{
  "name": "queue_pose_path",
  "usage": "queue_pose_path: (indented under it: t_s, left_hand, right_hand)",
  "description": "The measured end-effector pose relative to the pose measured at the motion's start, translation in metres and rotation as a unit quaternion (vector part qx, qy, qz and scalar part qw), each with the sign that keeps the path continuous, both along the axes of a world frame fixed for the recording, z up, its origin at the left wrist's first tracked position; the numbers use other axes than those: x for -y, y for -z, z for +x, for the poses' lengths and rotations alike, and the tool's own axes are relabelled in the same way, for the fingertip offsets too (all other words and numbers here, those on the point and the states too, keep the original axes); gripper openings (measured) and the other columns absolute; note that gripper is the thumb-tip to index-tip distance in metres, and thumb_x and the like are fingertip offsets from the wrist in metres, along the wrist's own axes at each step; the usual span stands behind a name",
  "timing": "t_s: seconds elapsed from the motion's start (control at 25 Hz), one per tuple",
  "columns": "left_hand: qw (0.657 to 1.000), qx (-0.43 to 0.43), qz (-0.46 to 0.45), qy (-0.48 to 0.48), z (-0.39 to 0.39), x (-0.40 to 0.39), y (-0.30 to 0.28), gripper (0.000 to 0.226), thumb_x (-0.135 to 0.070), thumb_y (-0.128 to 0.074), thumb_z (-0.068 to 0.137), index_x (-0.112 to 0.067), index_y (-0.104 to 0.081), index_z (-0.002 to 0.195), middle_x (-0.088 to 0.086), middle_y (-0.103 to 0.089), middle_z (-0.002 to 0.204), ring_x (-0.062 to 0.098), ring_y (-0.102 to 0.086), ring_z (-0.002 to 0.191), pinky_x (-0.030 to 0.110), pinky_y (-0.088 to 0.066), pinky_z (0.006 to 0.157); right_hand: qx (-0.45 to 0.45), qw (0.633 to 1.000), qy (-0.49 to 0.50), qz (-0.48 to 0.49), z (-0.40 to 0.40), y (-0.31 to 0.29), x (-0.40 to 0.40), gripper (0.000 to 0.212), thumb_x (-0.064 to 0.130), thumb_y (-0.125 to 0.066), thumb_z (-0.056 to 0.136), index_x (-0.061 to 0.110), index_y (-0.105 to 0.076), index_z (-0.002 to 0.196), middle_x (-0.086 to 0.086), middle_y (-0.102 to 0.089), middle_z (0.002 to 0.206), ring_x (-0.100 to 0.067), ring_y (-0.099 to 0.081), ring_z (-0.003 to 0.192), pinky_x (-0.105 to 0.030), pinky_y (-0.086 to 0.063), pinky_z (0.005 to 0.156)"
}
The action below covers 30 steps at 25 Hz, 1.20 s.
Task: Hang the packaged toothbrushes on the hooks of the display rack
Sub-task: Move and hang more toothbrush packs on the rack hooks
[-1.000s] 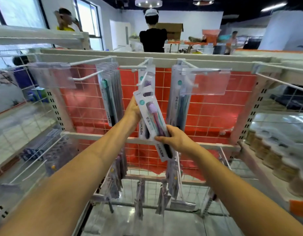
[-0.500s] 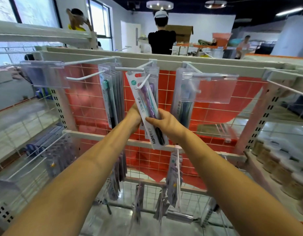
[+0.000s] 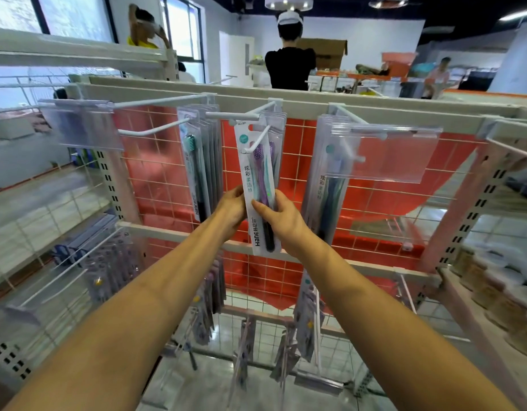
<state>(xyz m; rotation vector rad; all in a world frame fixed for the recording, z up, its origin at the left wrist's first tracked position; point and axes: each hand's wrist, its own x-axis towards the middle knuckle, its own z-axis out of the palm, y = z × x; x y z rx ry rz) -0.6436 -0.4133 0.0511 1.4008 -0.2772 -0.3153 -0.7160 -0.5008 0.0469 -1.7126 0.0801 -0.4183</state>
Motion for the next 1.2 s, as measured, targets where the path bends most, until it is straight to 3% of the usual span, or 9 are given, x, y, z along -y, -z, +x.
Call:
queue_pose_path:
  t_s: [0.12,0.28,0.48,0.72,0.84,0.92,1.0,1.12,1.2]
  left_hand:
    - [1.000,-0.004,0.024,-0.008,0.004,-0.001,-0.002,0.018,-0.008,-0.048,0.094,-0.012,-0.066,0.095,0.001,-0.068,0.073,0.015,-0.064,0.066,0.028,-0.055,0.070]
    - [0.999,-0.007,0.036,-0.002,0.008,-0.003,-0.002,0.016,-0.009,-0.049,0.094,-0.012,-0.064,0.091,0.000,-0.067,0.063,0.015,-0.063,0.060,0.020,-0.056,0.055]
    - [0.997,0.016,0.015,0.071,0.012,-0.007,0.003,0.018,-0.020,-0.048,0.096,-0.014,-0.064,0.102,-0.004,-0.070,0.069,0.010,-0.065,0.063,0.020,-0.054,0.059]
    - [0.994,0.043,0.062,0.078,0.022,-0.010,0.016,0.022,-0.019,-0.050,0.096,-0.011,-0.060,0.113,0.002,-0.068,0.097,0.016,-0.064,0.090,0.023,-0.052,0.075]
    - [0.984,0.075,0.144,0.074,0.023,-0.018,0.022,0.032,-0.020,-0.051,0.095,-0.007,-0.055,0.125,0.006,-0.065,0.108,0.018,-0.062,0.099,0.022,-0.051,0.081]
    - [0.959,0.130,0.239,0.075,0.024,-0.030,0.029,0.036,-0.024,-0.053,0.094,-0.008,-0.054,0.127,0.006,-0.063,0.112,0.018,-0.060,0.103,0.022,-0.049,0.082]
    - [0.911,0.210,0.345,0.089,0.021,-0.045,0.034,0.038,-0.029,-0.055,0.092,-0.009,-0.056,0.125,0.006,-0.063,0.118,0.016,-0.058,0.106,0.022,-0.044,0.088]
    - [0.814,0.326,0.467,0.114,0.010,-0.068,0.035,0.036,-0.031,-0.054,0.092,-0.012,-0.058,0.122,0.005,-0.063,0.122,0.019,-0.058,0.109,0.025,-0.044,0.092]
    - [0.755,0.387,0.514,0.127,0.002,-0.080,0.030,0.032,-0.033,-0.054,0.092,-0.015,-0.060,0.118,0.003,-0.066,0.117,0.020,-0.061,0.105,0.029,-0.048,0.090]
  right_hand:
    - [0.014,1.000,0.017,0.018,0.003,0.002,-0.012,0.029,0.012,-0.056,0.092,0.007,-0.050,0.121,-0.010,-0.062,0.105,-0.020,-0.061,0.096,-0.032,-0.054,0.085]
    - [0.041,0.998,0.036,0.027,0.007,0.005,-0.018,0.027,0.011,-0.053,0.093,0.007,-0.050,0.120,-0.005,-0.060,0.102,-0.017,-0.060,0.097,-0.034,-0.053,0.090]
    - [0.058,0.993,0.024,0.096,0.007,0.015,-0.016,0.034,0.010,-0.051,0.094,0.007,-0.045,0.128,0.002,-0.058,0.105,-0.007,-0.057,0.097,-0.017,-0.052,0.080]
    - [-0.049,0.994,0.031,0.090,0.011,0.015,0.002,0.035,0.023,-0.060,0.090,0.011,-0.054,0.122,-0.004,-0.064,0.106,-0.018,-0.061,0.097,-0.026,-0.052,0.080]
    - [-0.126,0.991,0.026,0.035,0.008,0.026,0.007,0.041,0.022,-0.063,0.088,0.008,-0.051,0.125,-0.008,-0.064,0.111,-0.021,-0.061,0.099,-0.020,-0.048,0.069]
    - [-0.164,0.985,0.053,0.022,0.005,0.036,0.006,0.042,0.018,-0.064,0.087,0.006,-0.051,0.126,-0.011,-0.063,0.115,-0.024,-0.060,0.100,-0.024,-0.049,0.076]
    - [-0.208,0.975,0.081,0.017,0.002,0.048,0.004,0.044,0.017,-0.066,0.086,0.006,-0.052,0.126,-0.012,-0.062,0.117,-0.027,-0.061,0.101,-0.031,-0.050,0.083]
    - [-0.311,0.941,0.076,-0.109,-0.011,0.055,-0.005,0.030,0.024,-0.064,0.087,0.010,-0.056,0.113,-0.002,-0.059,0.084,-0.014,-0.052,0.068,-0.023,-0.042,0.057]
    - [-0.316,0.926,0.053,-0.201,-0.021,0.052,-0.012,0.024,0.024,-0.062,0.088,0.010,-0.059,0.107,0.001,-0.054,0.075,-0.012,-0.049,0.064,-0.022,-0.038,0.054]
